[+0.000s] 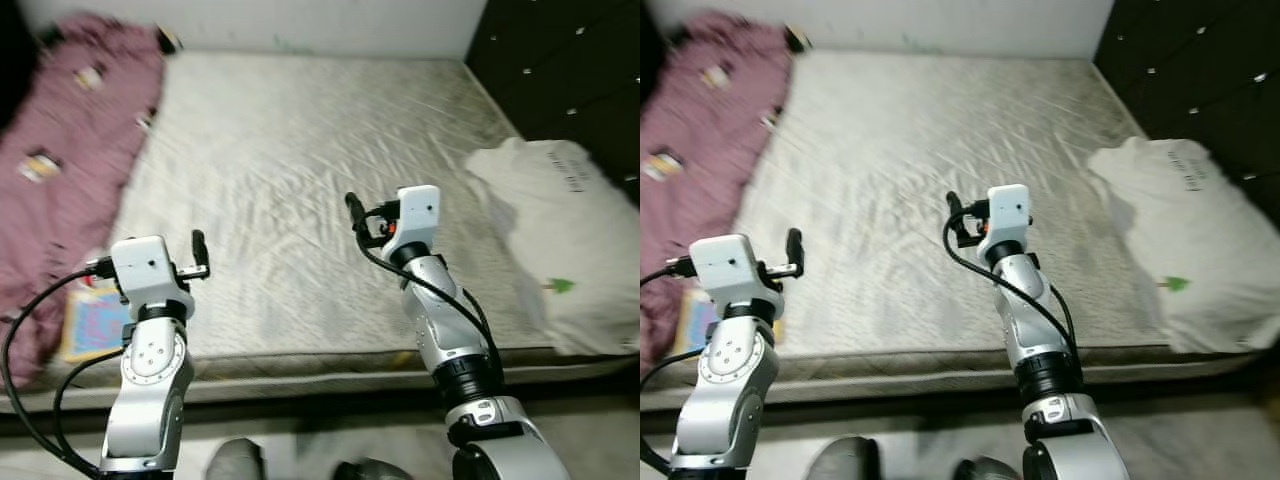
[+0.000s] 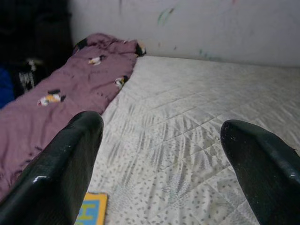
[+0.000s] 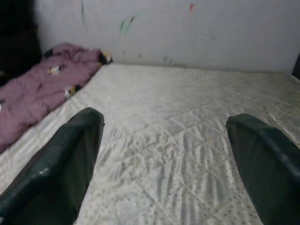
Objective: Clean up the room
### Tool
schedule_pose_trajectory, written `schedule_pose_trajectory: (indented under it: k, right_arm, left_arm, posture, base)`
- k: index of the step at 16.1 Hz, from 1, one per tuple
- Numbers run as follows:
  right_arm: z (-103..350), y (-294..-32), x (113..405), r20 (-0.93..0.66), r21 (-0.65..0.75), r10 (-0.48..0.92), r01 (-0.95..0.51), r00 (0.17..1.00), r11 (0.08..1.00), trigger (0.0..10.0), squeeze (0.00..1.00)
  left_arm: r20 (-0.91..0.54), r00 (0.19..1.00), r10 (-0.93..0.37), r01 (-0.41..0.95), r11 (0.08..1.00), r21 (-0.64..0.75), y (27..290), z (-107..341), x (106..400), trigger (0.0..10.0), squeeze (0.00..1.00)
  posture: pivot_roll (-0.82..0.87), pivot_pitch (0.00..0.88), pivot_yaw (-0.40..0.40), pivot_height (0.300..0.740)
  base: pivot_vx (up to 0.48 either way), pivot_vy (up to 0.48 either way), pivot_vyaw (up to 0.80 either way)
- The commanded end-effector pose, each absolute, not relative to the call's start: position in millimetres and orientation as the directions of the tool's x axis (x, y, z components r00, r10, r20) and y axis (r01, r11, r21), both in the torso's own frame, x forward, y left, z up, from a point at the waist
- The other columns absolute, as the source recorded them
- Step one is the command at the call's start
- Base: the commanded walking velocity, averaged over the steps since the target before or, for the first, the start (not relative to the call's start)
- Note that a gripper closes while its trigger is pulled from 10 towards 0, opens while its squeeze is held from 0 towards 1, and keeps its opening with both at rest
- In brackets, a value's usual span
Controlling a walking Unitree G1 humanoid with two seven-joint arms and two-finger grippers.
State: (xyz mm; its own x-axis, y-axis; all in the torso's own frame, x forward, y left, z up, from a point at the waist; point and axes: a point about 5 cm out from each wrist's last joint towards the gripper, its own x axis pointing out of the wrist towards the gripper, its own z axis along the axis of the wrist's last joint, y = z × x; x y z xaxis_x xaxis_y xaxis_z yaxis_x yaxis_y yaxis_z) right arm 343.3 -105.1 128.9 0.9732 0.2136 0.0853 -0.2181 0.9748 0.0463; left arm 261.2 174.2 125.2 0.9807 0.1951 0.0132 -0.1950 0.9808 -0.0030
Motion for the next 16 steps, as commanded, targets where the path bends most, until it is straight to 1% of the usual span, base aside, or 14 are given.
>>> schedule_pose_trajectory:
  k: [1,2,4,6,8,16]
  right_arm:
    - [128.4,-109.5,342.3,0.095,0.065,0.176,-0.182,0.980,0.981,10.0,0.00]
    - [125.8,-109.0,340.0,0.096,0.071,0.162,-0.169,0.982,0.983,10.0,0.00]
    - [123.3,-107.1,339.2,0.086,0.064,0.173,-0.179,0.981,0.982,10.0,0.00]
    - [124.2,-107.0,339.8,0.092,0.053,0.186,-0.191,0.978,0.980,10.0,0.00]
    - [124.6,-110.8,341.4,0.093,0.041,0.185,-0.189,0.978,0.981,10.0,0.00]
    - [123.5,-110.1,340.4,0.074,0.010,0.222,-0.223,0.972,0.975,10.0,0.00]
  left_arm:
    - [-0.005,0.987,0.159,-0.159,0.987,0.003,171.3,123.9,264.8,10.0,0.00]
    - [-0.003,0.990,0.140,-0.140,0.990,0.010,171.9,125.1,267.5,10.0,0.00]
    - [0.002,0.991,0.132,-0.132,0.991,0.000,172.5,126.9,271.9,10.0,0.00]
    - [-0.006,0.990,0.139,-0.139,0.990,-0.022,172.7,124.2,271.0,10.0,0.00]
    - [-0.010,0.991,0.133,-0.133,0.990,-0.045,169.5,122.4,269.0,10.0,0.00]
    - [-0.013,0.987,0.158,-0.158,0.982,-0.104,164.5,120.4,268.4,10.0,0.00]
  posture:
    - [0.13,0.000,0.026,0.740]
    - [0.13,0.000,0.038,0.740]
    - [0.13,0.001,0.031,0.740]
    - [0.12,0.010,0.021,0.740]
    - [0.12,0.021,0.005,0.740]
    - [0.10,0.051,-0.043,0.740]
  base:
    - [0.000,0.000,0.00]
    - [0.000,0.000,0.00]
    - [0.000,0.000,0.00]
    - [0.000,0.000,-0.80]
    - [0.000,0.414,-0.56]
    - [0.000,0.480,0.00]
